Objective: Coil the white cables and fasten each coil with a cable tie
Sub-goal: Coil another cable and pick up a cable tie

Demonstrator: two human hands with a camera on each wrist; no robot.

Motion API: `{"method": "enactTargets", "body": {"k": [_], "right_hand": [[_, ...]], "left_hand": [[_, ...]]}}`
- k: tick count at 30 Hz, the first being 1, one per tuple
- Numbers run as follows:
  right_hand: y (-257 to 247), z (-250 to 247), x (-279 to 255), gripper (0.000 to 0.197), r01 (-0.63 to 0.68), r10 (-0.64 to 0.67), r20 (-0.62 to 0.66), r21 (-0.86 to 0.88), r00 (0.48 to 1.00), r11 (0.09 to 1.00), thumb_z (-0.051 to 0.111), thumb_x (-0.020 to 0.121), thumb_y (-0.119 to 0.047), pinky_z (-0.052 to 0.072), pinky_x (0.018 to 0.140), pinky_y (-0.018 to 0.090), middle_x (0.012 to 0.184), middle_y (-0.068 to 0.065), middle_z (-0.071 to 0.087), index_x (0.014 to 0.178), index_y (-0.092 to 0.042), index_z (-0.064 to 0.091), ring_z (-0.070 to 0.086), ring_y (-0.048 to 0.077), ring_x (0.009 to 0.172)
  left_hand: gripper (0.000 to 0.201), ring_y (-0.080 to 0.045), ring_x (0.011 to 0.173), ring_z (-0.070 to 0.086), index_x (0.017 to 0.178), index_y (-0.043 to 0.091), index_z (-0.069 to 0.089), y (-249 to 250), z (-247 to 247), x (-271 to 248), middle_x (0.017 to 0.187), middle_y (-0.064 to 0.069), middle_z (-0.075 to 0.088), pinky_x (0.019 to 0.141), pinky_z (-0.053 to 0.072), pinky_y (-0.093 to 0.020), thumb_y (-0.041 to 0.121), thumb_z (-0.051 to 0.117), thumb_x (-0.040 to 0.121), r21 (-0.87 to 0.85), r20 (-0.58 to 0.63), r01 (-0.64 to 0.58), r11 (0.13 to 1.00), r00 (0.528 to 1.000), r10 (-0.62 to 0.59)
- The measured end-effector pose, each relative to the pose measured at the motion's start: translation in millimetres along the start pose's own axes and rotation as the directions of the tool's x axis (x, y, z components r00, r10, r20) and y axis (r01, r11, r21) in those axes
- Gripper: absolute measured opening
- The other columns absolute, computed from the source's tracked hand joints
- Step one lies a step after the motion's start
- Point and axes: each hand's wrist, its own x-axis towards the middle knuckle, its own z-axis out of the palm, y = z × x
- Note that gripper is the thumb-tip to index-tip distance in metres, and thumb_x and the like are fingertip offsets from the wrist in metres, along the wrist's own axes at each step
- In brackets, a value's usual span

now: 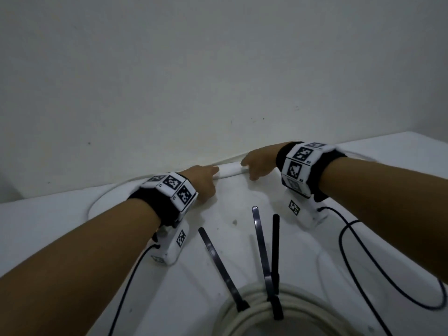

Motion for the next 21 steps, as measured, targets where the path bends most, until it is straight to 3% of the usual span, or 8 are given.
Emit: {"method": "enactTargets", "body": {"k": [3, 5, 8, 10, 12, 15, 19, 21], "right_hand": [[-3, 3, -3, 0.047, 0.021, -0.023, -0.023, -0.066, 0.999, 0.998, 0.059, 0.091, -0.029, 0.043, 0.096, 0.033, 0.132, 0.012, 0.054, 0.13, -0.004, 0.052, 0.053, 0.029, 0.12], [-3, 5, -11, 0.039, 0.035, -0.041, -0.055, -0.107, 0.998, 0.994, 0.058, 0.091, -0.026, 0.044, 0.089, 0.031, 0.126, 0.012, 0.058, 0.123, -0.003, 0.056, 0.056, 0.029, 0.114], [5, 4, -30, 0.015, -0.005, -0.011, -0.101, -0.152, 0.995, 0.988, 0.05, 0.091, -0.017, 0.044, 0.073, 0.03, 0.108, 0.012, 0.061, 0.096, -0.006, 0.059, 0.057, 0.028, 0.09], [15, -4, -49, 0.021, -0.084, 0.058, -0.167, -0.156, 0.984, 0.984, 0.048, 0.089, -0.015, 0.043, 0.071, 0.03, 0.108, 0.011, 0.062, 0.105, -0.008, 0.059, 0.058, 0.028, 0.087], [29, -15, -73, 0.028, -0.164, 0.128, -0.239, -0.136, 0.963, 0.977, 0.047, 0.089, -0.014, 0.041, 0.072, 0.029, 0.108, 0.01, 0.061, 0.115, -0.01, 0.057, 0.06, 0.029, 0.094], [48, -37, -112, 0.022, -0.256, 0.214, -0.333, -0.087, 0.918, 0.963, 0.045, 0.089, -0.012, 0.04, 0.068, 0.029, 0.089, 0.005, 0.054, 0.107, -0.014, 0.058, 0.054, 0.025, 0.078], [62, -63, -172, 0.01, -0.332, 0.299, -0.417, -0.007, 0.859, 0.943, 0.044, 0.088, -0.01, 0.038, 0.059, 0.027, 0.082, 0.002, 0.052, 0.09, -0.018, 0.05, 0.05, 0.022, 0.07], [64, -73, -204, 0.008, -0.366, 0.347, -0.428, 0.04, 0.835, 0.93, 0.042, 0.089, -0.011, 0.034, 0.053, 0.023, 0.073, 0.0, 0.048, 0.087, -0.017, 0.047, 0.045, 0.017, 0.06]], "left_hand": [[0.026, -0.025, 0.106, 0.056, 0.114, 0.015, 0.058, 1, 0, -4, 0.119, -0.008, 0.056, 0.087, 0.045, -0.031, 0.008, 0.051, 0.09, 0.092, -0.086, -0.019, 0.996, 0.996, 0.027], [0.023, -0.027, 0.101, 0.058, 0.11, 0.014, 0.062, -3, -4, -11, 0.114, -0.009, 0.06, 0.085, 0.047, -0.032, 0.009, 0.051, 0.091, 0.049, -0.129, -0.054, 0.997, 0.99, 0.059], [0.014, -0.025, 0.087, 0.056, 0.098, 0.012, 0.063, -5, -23, -31, 0.106, -0.01, 0.062, 0.074, 0.044, -0.029, 0.012, 0.05, 0.094, -0.052, -0.238, -0.111, 0.992, 0.967, 0.096], [0.01, -0.025, 0.083, 0.054, 0.09, 0.014, 0.06, -5, -46, -48, 0.099, -0.009, 0.061, 0.07, 0.041, -0.03, 0.012, 0.051, 0.093, -0.082, -0.33, -0.123, 0.989, 0.94, 0.089], [0.01, -0.026, 0.084, 0.055, 0.087, 0.016, 0.058, -5, -72, -70, 0.096, -0.008, 0.06, 0.069, 0.041, -0.031, 0.011, 0.051, 0.092, -0.11, -0.417, -0.11, 0.988, 0.907, 0.055], [0.008, -0.027, 0.084, 0.058, 0.087, 0.016, 0.059, -4, -107, -107, 0.093, -0.006, 0.06, 0.072, 0.047, -0.034, 0.013, 0.052, 0.091, -0.179, -0.52, -0.089, 0.98, 0.854, -0.017], [0.01, -0.023, 0.07, 0.052, 0.087, 0.01, 0.061, 0, -144, -160, 0.087, -0.009, 0.06, 0.053, 0.035, -0.028, 0.009, 0.051, 0.089, -0.301, -0.627, -0.113, 0.947, 0.771, -0.107], [0.013, -0.022, 0.068, 0.051, 0.089, 0.007, 0.064, 2, -159, -190, 0.083, -0.01, 0.061, 0.05, 0.032, -0.026, 0.008, 0.051, 0.089, -0.391, -0.673, -0.15, 0.908, 0.72, -0.171]]}}
